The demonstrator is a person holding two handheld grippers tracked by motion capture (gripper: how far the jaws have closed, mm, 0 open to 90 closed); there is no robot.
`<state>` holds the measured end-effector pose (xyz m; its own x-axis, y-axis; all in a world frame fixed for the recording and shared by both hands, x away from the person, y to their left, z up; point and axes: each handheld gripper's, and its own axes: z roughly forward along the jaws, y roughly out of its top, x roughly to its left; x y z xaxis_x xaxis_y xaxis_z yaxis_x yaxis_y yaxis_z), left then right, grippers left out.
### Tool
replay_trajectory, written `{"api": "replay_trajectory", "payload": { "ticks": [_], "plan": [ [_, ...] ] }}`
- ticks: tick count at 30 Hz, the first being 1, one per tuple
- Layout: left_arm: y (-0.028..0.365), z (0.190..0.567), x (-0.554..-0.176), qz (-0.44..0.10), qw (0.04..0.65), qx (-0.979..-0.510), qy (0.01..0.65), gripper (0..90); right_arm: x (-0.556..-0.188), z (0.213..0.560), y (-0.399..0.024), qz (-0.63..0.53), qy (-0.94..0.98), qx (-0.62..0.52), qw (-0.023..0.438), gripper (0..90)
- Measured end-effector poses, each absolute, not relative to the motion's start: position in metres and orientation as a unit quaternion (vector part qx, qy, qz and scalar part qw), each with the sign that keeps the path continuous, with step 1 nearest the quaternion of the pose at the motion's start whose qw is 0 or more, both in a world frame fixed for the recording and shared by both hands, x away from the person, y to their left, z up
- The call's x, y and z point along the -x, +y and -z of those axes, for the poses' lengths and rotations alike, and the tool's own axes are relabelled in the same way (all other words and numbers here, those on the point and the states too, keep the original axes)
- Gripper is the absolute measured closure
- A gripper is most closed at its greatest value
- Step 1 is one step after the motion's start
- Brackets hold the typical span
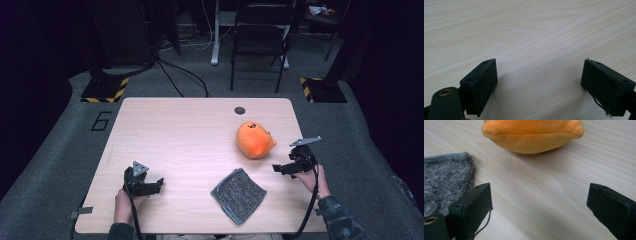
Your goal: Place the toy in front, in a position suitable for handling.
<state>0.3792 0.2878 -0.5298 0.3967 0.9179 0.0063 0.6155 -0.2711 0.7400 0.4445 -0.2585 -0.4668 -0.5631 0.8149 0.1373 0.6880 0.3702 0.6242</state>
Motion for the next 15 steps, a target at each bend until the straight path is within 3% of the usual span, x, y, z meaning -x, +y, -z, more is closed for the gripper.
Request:
{"api": "replay_trajectory", "payload": {
  "ticks": [15],
  "plan": [
    [0.2864,0.5309,-0.3803,-0.232,0.340,-0.759,0.504,13.3,-0.4514,0.4578,-0.2517,-0.326,0.826,-0.445,0.115,6.2]
  ]
}}
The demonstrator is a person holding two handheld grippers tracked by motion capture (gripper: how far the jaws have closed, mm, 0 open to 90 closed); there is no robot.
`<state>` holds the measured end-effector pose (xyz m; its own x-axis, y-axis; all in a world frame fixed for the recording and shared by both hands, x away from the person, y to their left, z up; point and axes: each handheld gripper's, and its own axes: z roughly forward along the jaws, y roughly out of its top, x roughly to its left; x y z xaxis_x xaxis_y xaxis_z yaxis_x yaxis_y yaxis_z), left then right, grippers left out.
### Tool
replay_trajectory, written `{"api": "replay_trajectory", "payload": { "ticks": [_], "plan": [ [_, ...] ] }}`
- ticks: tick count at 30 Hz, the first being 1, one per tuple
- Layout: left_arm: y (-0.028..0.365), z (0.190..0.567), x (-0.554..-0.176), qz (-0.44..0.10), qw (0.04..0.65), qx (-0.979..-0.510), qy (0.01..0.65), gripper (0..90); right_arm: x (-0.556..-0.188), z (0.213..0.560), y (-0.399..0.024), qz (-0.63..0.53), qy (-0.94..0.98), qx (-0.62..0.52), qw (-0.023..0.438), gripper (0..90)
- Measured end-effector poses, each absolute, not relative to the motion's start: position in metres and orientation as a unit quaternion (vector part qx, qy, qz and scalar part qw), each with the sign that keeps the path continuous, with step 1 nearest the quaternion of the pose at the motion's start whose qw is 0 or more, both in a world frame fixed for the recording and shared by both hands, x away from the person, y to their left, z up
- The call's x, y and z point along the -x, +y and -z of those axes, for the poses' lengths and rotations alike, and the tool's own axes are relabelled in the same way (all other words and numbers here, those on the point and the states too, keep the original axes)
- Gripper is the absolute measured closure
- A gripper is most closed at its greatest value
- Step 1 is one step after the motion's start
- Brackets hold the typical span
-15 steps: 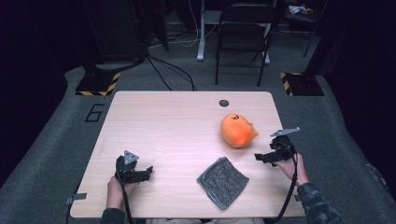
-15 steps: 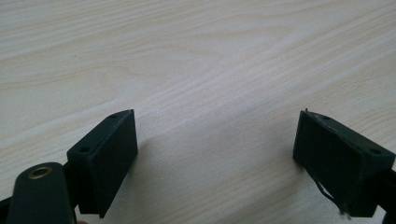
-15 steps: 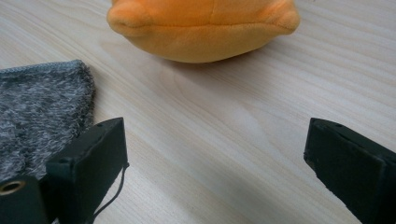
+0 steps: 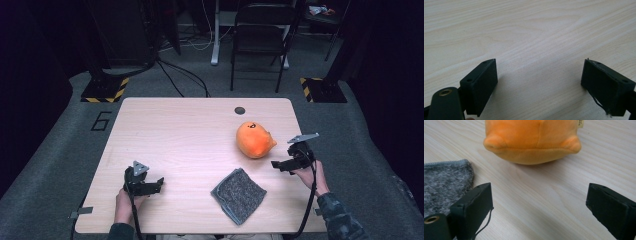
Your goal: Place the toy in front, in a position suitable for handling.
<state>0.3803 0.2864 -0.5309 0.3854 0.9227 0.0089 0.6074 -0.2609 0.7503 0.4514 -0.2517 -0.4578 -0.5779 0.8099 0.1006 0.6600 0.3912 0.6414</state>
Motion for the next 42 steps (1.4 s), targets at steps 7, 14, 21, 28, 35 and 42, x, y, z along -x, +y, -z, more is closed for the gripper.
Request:
{"api": "replay_trajectory", "payload": {
  "ticks": [7,14,21,28,35,42],
  "plan": [
    [0.286,0.531,-0.380,-0.231,0.340,-0.760,0.504,13.3,-0.456,0.447,-0.245,-0.341,0.820,-0.442,0.123,6.3],
    [0.287,0.531,-0.381,-0.231,0.339,-0.762,0.501,13.2,-0.464,0.435,-0.238,-0.359,0.814,-0.438,0.133,6.6],
    [0.287,0.530,-0.381,-0.229,0.338,-0.764,0.500,13.2,-0.473,0.429,-0.229,-0.368,0.809,-0.438,0.138,7.3],
    [0.287,0.530,-0.381,-0.229,0.338,-0.764,0.500,13.2,-0.485,0.427,-0.218,-0.372,0.808,-0.433,0.148,11.2],
    [0.288,0.530,-0.381,-0.224,0.336,-0.767,0.498,13.2,-0.496,0.432,-0.209,-0.371,0.805,-0.440,0.145,17.2],
    [0.288,0.530,-0.381,-0.224,0.336,-0.767,0.498,13.2,-0.505,0.442,-0.207,-0.353,0.810,-0.447,0.140,33.6]
  ]
}}
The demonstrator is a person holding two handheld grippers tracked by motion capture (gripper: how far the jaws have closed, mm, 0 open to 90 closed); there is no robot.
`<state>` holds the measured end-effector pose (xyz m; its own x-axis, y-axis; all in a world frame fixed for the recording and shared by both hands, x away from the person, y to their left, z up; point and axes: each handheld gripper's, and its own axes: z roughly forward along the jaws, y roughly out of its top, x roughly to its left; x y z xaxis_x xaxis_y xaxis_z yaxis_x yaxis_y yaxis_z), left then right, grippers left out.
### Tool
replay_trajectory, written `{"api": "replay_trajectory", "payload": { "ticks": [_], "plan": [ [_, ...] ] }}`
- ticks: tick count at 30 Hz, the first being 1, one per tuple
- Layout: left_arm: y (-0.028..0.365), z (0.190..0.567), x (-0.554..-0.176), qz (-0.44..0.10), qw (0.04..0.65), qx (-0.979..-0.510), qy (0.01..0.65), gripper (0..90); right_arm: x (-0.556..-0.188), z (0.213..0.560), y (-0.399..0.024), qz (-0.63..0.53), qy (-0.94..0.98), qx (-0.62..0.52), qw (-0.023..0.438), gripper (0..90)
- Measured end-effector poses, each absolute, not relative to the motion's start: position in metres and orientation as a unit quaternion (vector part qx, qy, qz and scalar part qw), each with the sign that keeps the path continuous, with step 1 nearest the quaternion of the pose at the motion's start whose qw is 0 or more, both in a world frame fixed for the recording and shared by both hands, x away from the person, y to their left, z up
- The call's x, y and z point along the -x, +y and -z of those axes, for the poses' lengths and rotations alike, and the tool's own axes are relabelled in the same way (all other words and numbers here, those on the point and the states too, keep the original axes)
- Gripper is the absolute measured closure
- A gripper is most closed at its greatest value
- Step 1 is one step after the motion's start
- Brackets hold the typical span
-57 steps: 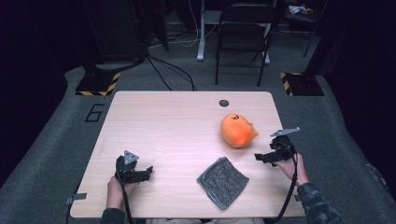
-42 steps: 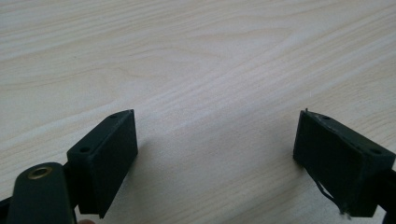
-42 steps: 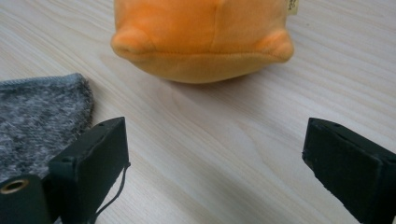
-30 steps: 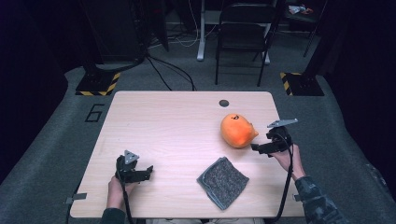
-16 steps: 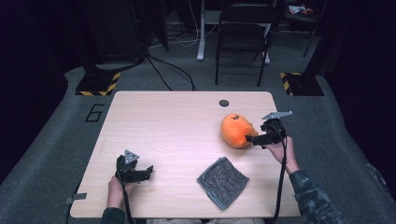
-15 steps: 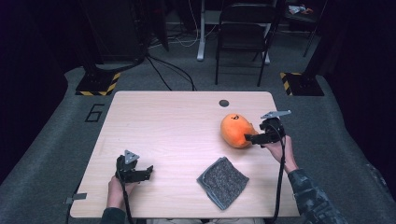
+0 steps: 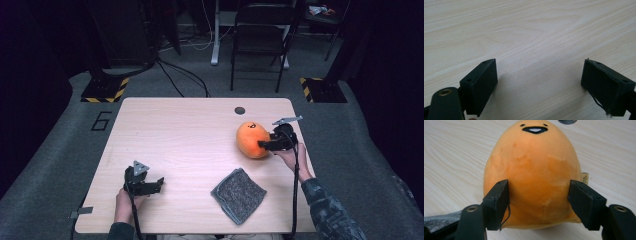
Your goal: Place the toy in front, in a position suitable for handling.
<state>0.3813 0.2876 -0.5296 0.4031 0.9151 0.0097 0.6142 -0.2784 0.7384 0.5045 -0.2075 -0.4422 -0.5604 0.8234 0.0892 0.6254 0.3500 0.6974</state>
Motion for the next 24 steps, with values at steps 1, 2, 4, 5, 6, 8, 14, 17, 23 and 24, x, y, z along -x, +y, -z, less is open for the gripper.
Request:
{"api": "replay_trajectory", "payload": {
  "ticks": [1,2,4,5,6,8,14,17,23,24],
  "plan": [
    [0.288,0.530,-0.381,-0.224,0.336,-0.767,0.498,13.2,-0.505,0.442,-0.207,-0.353,0.810,-0.447,0.140,33.6],
    [0.288,0.530,-0.381,-0.224,0.335,-0.768,0.498,13.2,-0.506,0.445,-0.208,-0.355,0.811,-0.445,0.139,38.2],
    [0.288,0.530,-0.381,-0.224,0.335,-0.768,0.498,13.2,-0.506,0.445,-0.208,-0.355,0.810,-0.448,0.133,42.3],
    [0.287,0.530,-0.381,-0.224,0.336,-0.767,0.499,13.2,-0.506,0.447,-0.208,-0.355,0.812,-0.444,0.133,45.6],
    [0.287,0.530,-0.381,-0.224,0.336,-0.767,0.499,13.2,-0.506,0.448,-0.208,-0.354,0.812,-0.445,0.131,48.3],
    [0.288,0.530,-0.381,-0.224,0.335,-0.768,0.498,13.2,-0.507,0.451,-0.207,-0.352,0.813,-0.445,0.131,55.7],
    [0.287,0.530,-0.381,-0.226,0.336,-0.766,0.499,13.3,-0.507,0.455,-0.203,-0.347,0.816,-0.444,0.129,70.5],
    [0.287,0.530,-0.381,-0.224,0.336,-0.767,0.499,13.3,-0.504,0.454,-0.201,-0.353,0.813,-0.439,0.142,76.3],
    [0.287,0.530,-0.381,-0.224,0.336,-0.767,0.499,13.3,-0.499,0.445,-0.196,-0.366,0.809,-0.429,0.164,79.5],
    [0.287,0.530,-0.381,-0.225,0.335,-0.767,0.499,13.3,-0.499,0.445,-0.196,-0.367,0.810,-0.426,0.168,79.7]
  ]
}}
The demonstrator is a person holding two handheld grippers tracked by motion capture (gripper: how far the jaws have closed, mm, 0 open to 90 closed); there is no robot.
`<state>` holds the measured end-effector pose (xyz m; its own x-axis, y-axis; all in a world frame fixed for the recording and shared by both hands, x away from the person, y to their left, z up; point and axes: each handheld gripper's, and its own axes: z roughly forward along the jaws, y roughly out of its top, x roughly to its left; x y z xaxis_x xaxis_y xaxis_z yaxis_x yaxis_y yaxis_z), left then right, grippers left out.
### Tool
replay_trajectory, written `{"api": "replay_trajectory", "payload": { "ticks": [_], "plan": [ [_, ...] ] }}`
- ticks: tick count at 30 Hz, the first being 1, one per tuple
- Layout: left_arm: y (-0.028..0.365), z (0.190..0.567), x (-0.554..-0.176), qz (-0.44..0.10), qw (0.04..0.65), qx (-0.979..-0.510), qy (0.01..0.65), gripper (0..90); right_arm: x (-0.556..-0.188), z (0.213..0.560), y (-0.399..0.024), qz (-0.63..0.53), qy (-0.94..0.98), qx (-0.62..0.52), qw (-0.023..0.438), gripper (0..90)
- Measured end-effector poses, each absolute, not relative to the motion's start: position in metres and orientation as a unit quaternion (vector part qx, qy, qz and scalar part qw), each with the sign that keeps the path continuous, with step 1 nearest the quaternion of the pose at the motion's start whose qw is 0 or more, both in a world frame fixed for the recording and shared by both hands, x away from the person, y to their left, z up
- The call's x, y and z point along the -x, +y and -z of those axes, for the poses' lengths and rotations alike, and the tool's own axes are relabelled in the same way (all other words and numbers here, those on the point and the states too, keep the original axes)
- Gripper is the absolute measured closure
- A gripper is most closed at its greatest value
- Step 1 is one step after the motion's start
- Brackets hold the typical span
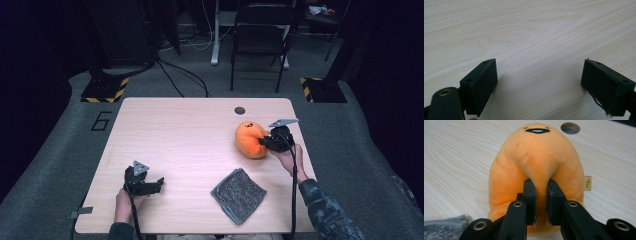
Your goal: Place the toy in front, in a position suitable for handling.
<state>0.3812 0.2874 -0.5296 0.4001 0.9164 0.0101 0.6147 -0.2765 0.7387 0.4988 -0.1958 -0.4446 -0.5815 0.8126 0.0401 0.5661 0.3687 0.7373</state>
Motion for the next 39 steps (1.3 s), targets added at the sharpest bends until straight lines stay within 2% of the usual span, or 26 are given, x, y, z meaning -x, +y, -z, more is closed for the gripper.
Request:
{"api": "replay_trajectory", "payload": {
  "ticks": [17,39],
  "plan": [
    [0.287,0.530,-0.381,-0.230,0.337,-0.764,0.500,13.5,-0.479,0.413,-0.168,-0.411,0.808,-0.378,0.188,80.0],
    [0.287,0.530,-0.381,-0.229,0.338,-0.763,0.501,13.5,-0.476,0.412,-0.125,-0.414,0.824,-0.342,0.182,79.1]
  ]
}}
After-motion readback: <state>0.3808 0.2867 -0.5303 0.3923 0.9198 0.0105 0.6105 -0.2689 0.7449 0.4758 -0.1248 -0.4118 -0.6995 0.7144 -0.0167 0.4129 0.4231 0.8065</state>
